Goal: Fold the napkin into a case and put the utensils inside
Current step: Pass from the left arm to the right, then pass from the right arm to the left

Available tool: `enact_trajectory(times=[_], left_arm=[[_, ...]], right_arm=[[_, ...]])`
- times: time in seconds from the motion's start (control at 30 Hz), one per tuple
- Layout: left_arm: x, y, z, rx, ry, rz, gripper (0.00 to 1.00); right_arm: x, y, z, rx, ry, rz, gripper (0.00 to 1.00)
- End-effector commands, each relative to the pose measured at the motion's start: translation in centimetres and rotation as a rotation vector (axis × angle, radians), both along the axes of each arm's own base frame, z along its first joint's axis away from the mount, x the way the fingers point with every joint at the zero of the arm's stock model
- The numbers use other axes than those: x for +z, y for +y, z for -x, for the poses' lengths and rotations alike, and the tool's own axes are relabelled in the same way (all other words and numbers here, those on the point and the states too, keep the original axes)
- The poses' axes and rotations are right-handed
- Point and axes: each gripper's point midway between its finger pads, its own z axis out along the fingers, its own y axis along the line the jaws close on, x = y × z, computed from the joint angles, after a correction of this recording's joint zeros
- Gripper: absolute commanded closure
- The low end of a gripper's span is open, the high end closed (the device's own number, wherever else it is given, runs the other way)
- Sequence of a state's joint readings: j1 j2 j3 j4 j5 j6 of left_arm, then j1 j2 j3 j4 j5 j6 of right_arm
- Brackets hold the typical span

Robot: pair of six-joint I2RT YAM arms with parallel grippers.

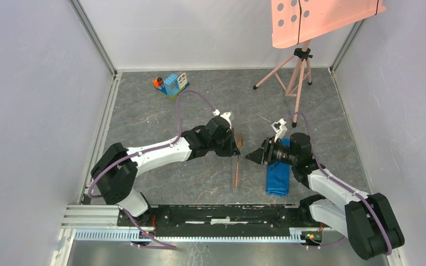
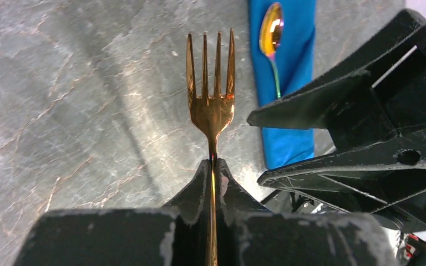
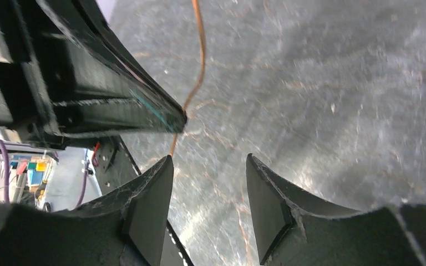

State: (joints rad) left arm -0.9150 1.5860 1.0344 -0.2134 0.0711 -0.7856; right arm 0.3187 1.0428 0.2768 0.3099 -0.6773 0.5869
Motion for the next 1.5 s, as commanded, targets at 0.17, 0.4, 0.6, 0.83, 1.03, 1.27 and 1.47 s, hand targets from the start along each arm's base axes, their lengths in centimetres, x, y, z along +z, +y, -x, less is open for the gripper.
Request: enact_trajectory(times=[0.17, 0.4, 0.6, 0.83, 1.03, 1.27, 1.47], left_arm=[[2.8, -1.4, 1.4, -0.142, -0.080, 0.110, 0.98], [3.2, -1.9, 2.5, -0.187, -0.093, 0.128, 0.98], [4.0, -1.8, 3.1, -0.218, -0.108, 0.148, 0.98], [7.6, 0.3, 5.4, -0.231, -0.096, 0.368, 0.43], [10.3, 0.4, 8.1, -0.290, -0.071, 0.657, 0.46], [11.5, 0.7, 8.7, -0.301, -0.105, 0.728, 0.91], [8.1, 3.7, 5.6, -0.125, -0.205, 0.400, 0.98]], right_arm=[[5.0, 1.0, -3.3, -0.100, -0.092, -0.147, 0.46], [4.9, 2.6, -3.5, -0.063, -0.062, -0.185, 0.52], [5.2, 3.7, -3.1, -0.021, -0.063, -0.222, 0.85], [11.7, 4.3, -0.9, 0.114, -0.216, -0.446, 1.00], [16.8, 4.3, 1.3, 0.219, -0.249, -0.644, 1.00], [17.0, 4.5, 1.5, 0.221, -0.222, -0.660, 1.00], [6.9, 3.6, -3.6, -0.049, -0.045, -0.051, 0.44]])
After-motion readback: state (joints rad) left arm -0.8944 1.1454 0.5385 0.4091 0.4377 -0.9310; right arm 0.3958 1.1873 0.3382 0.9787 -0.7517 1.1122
